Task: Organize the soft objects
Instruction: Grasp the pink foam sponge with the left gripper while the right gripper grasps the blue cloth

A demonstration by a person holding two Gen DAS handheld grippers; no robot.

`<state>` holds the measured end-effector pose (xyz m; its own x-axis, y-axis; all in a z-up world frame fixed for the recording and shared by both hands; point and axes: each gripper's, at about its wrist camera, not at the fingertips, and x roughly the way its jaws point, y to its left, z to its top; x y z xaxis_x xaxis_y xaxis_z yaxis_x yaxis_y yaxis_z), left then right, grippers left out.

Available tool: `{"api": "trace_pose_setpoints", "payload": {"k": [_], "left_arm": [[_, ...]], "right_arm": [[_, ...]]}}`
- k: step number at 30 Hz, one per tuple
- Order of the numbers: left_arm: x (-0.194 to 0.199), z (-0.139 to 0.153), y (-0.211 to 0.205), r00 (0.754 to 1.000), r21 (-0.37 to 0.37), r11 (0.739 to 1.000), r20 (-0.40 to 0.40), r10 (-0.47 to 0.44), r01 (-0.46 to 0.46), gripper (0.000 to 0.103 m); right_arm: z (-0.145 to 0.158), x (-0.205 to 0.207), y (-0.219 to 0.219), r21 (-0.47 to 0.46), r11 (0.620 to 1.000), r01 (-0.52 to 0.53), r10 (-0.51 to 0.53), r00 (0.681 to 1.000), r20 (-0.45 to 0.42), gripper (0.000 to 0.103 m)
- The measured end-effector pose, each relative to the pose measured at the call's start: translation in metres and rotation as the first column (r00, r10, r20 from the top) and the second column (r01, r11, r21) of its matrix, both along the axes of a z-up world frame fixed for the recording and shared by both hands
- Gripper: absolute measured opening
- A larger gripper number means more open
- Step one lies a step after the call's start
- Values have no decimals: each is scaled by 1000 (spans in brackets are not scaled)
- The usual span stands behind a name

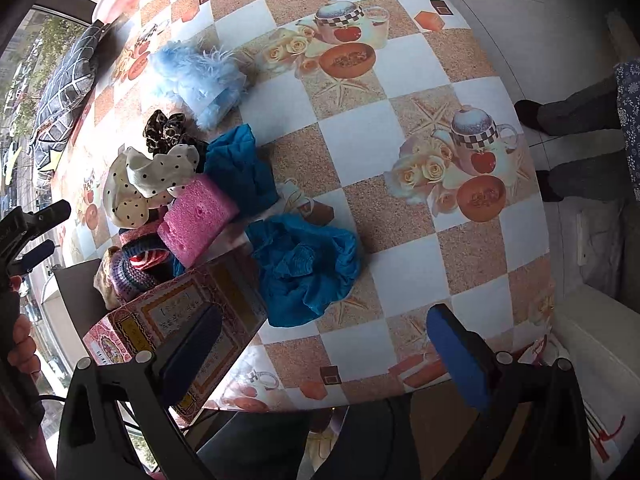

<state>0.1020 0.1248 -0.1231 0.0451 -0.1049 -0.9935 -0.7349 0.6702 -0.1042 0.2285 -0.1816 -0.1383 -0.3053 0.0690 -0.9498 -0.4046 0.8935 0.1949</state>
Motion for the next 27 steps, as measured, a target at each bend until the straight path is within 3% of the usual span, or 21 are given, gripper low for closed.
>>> {"api": "trace_pose_setpoints", "payload": {"k": [13,25,27], "left_arm": [[11,-64,29,985,-55,986,-68,156,-160,102],[23,-101,25,984,-34,993,-148,103,-109,102],[24,-108,23,982,-43,994,-165,95,-103,96]], "right_arm": [[-64,-2,13,-31,1000,7,-9,998,-60,103],[-100,-9,33,-82,993,-81,77,996,-49,103],[-105,-8,36,-98,992,-78,73,996,-52,103]]}}
